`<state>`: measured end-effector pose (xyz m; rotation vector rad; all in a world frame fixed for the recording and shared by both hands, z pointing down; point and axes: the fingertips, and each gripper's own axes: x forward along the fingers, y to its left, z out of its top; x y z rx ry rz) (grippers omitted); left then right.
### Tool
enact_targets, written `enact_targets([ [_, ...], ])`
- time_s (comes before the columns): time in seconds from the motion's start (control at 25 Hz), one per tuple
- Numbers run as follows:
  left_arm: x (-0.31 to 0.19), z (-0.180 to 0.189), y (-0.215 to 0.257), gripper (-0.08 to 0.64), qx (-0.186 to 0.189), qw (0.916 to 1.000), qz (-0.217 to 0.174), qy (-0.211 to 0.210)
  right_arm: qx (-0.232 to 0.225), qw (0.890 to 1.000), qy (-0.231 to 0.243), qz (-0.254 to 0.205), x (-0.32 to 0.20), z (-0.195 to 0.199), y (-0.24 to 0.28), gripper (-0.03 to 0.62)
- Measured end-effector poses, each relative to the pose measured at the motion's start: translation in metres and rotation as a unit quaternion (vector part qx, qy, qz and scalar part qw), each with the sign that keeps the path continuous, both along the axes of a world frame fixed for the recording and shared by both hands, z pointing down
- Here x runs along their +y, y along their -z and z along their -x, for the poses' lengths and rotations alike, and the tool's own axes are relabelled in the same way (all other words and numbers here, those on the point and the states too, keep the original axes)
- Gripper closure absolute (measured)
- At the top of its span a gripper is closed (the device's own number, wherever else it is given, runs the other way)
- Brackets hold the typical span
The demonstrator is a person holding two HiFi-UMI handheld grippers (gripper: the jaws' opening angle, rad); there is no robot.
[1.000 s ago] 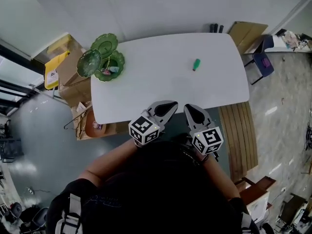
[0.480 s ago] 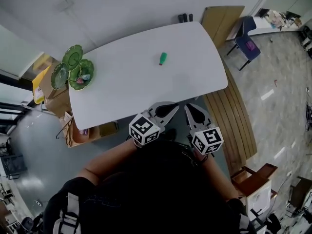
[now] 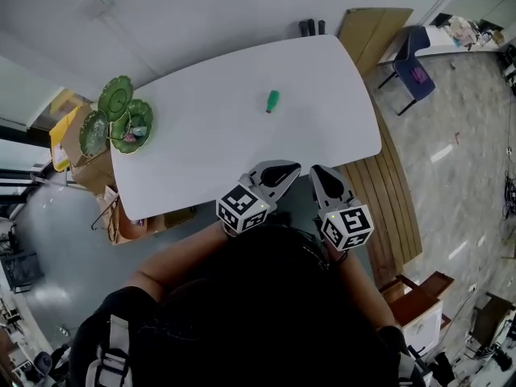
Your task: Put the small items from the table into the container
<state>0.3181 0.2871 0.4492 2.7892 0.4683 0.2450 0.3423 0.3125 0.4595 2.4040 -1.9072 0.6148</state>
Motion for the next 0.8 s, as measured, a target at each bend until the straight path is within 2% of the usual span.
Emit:
enact_targets([
  [0.2,-0.053,-0.007,0.001,0.555,-0.002,0.9998,0.008,0.016,0.001,1.0,0.002,0.005,-0.047,-0.02,0.004,0.566],
  [0.48,-0.115,-0.004,0.003,0.555,0.008,0.9972,0.025,0.071,0.019,0.999,0.034,0.027,-0.095,-0.041,0.01,0.566],
  [0.68,-0.148,-0.005,-0.007,0.555,0.001,0.9914,0.036,0.126,0.019,0.995,0.088,0.037,-0.127,-0.06,0.009,0.566],
  [0.8,-0.163,-0.003,-0.007,0.555,-0.002,0.9852,0.042,0.166,0.012,0.992,0.12,0.041,-0.143,-0.073,0.007,0.566],
])
